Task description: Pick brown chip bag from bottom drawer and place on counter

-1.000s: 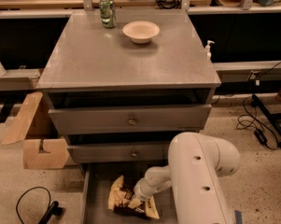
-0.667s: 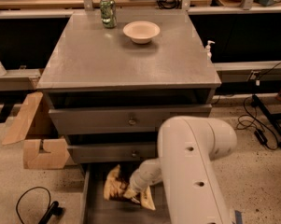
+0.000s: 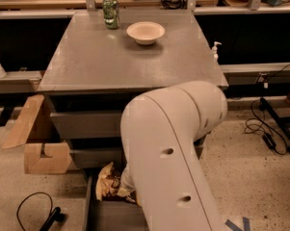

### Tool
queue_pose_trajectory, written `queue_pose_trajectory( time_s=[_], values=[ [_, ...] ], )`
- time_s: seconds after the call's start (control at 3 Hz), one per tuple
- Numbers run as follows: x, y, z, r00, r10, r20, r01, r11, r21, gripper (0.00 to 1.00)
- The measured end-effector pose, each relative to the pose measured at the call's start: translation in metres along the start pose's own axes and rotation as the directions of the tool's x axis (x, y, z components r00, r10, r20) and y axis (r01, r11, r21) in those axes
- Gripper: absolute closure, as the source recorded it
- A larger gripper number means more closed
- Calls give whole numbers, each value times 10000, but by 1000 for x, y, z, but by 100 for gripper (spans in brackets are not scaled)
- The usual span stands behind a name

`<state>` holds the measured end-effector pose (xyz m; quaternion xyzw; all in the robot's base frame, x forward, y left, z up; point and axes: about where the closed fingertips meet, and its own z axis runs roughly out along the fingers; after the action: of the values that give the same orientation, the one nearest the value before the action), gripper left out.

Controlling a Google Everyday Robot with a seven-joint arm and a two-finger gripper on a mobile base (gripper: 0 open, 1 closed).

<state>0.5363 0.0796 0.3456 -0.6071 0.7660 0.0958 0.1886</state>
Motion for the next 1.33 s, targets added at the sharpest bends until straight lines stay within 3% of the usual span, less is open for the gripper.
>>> queue_pose_trajectory(
  time_s=[0.33, 0.67, 1.0, 1.33],
  values=[
    [-8, 15, -27, 9987, -501, -56, 500, 9987, -61, 100],
    [-8, 15, -27, 9987, -501, -56, 500, 9987, -61, 100],
    [-4, 17, -29, 9990, -255, 366, 262, 9995, -200, 100],
    [-20, 19, -58, 9933, 252, 1126, -261, 9996, 59, 100]
  ],
)
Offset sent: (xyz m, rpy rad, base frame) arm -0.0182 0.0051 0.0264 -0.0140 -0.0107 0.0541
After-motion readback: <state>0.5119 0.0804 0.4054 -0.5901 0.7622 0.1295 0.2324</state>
